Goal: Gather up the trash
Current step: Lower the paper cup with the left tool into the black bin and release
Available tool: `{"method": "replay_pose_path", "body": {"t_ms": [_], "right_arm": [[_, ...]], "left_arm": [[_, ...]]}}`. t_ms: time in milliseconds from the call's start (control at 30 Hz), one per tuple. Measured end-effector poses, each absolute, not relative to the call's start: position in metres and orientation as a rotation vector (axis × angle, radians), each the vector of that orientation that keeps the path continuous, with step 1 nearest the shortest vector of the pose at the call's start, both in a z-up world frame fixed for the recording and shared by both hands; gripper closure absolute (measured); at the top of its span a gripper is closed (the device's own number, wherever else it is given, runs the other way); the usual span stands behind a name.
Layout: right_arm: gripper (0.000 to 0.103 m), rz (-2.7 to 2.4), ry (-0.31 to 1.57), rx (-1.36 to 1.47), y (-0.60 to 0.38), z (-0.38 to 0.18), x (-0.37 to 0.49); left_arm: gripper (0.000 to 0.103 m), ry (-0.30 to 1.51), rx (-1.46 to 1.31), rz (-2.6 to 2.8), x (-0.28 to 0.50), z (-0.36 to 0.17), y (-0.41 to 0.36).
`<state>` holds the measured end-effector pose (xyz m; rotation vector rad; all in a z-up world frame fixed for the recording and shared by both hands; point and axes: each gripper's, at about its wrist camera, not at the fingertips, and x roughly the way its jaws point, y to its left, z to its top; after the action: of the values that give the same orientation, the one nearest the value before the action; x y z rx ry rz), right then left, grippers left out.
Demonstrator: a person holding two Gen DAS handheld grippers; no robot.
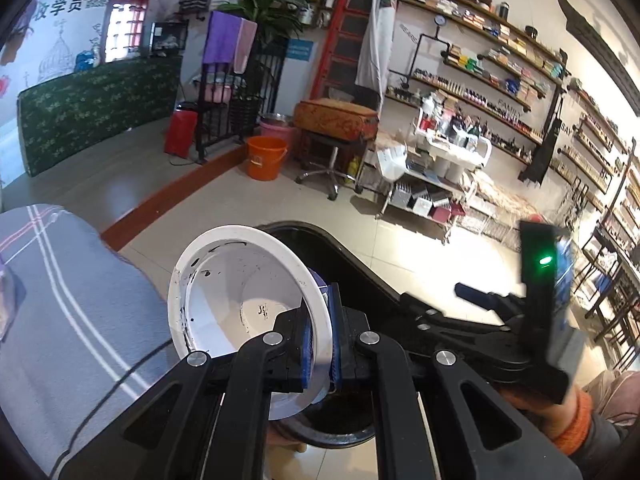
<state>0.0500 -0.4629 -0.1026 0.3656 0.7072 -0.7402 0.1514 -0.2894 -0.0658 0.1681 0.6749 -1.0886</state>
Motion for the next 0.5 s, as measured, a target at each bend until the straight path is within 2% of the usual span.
{"method": "replay_pose_path", "body": {"t_ms": [400,433,500], "right_arm": [[0.018,-0.852,0.617,0.444,-0.494,-0.089,0.017],[0.018,-0.851,0.617,0.444,-0.495,-0.089,0.017],[0.018,-0.85,0.61,0.452,-0.497,-0.088,0.016]], "left_arm": [[0.094,0.77,0.28,-1.09,0.15,-0.097,-0.339],[0.09,0.784,0.284,-1.079,0.151,-0.099,-0.343],[0.057,0.818,0.269,-1.075,0.154,-0.102,-0.345]]}}
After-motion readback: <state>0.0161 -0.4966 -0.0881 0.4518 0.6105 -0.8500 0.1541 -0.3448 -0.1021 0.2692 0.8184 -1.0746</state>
